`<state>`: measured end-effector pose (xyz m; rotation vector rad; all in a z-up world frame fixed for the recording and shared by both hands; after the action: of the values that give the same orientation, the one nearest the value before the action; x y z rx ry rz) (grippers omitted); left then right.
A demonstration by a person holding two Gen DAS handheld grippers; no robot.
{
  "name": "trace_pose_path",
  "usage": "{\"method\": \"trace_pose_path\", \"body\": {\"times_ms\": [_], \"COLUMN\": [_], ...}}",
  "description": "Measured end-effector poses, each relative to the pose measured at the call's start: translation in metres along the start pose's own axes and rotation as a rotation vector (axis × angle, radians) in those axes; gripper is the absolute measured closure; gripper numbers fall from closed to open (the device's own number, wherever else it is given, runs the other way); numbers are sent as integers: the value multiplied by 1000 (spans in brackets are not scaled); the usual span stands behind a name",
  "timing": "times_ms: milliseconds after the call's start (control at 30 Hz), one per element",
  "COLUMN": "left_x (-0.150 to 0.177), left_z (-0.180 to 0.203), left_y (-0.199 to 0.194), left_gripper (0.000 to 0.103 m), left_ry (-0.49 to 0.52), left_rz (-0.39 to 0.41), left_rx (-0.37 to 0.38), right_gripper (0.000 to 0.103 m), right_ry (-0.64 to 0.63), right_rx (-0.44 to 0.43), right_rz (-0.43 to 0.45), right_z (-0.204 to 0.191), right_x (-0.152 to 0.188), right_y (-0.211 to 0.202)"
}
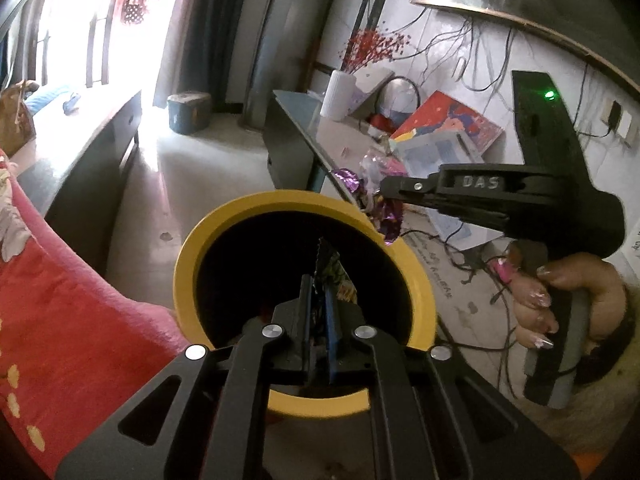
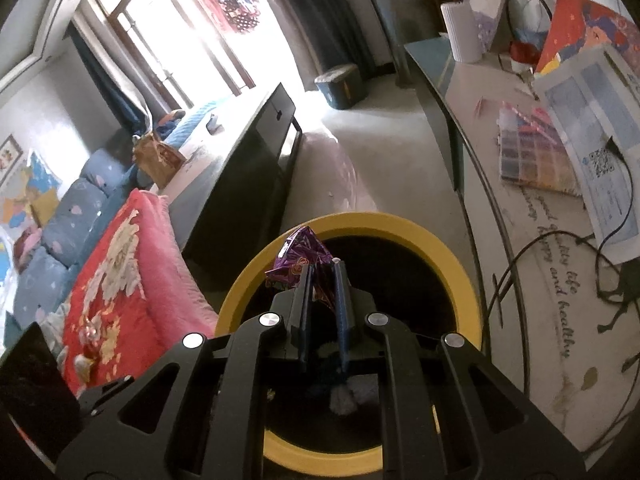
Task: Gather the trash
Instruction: 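Open both tools over the bin, dropping both wrappers, then move both open tools back over the remaining trash on the bed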
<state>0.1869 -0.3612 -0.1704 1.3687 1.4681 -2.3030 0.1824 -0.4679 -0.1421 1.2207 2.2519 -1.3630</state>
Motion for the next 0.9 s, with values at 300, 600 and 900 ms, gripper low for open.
{"method": "trace_pose_path", "body": {"times_ms": [300,600,900], "left_x": [1,-5,-8], "left_z": [-22,-57,-77], "left_y": [-14,-56,-91], "left_gripper": [7,7,7], "left_ry": [-31,-119,-166], "left_rz": [20,93,150], "left_rx": [-57,-129,-171], "right_gripper": [43,33,28], "right_ry": [68,-6,-81], "right_rx": [43,27,-23], "right_rz": [48,54,77], "right_z": [16,-10,-44], "right_x": [-4,0,-1], "right_y": [-7,-8,-14]}}
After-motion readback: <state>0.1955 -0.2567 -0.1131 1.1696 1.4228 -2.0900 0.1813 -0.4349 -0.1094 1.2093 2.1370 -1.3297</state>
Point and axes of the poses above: each gripper's, at about its wrist camera, not at the fingertips, and y roughly the way its jaws point, z to its right, x to its underside, the point moved 9 cm from there along y, roughly the way its jaws point, and after that the axes turned 9 degrees about -x, right-handed, at the moved point
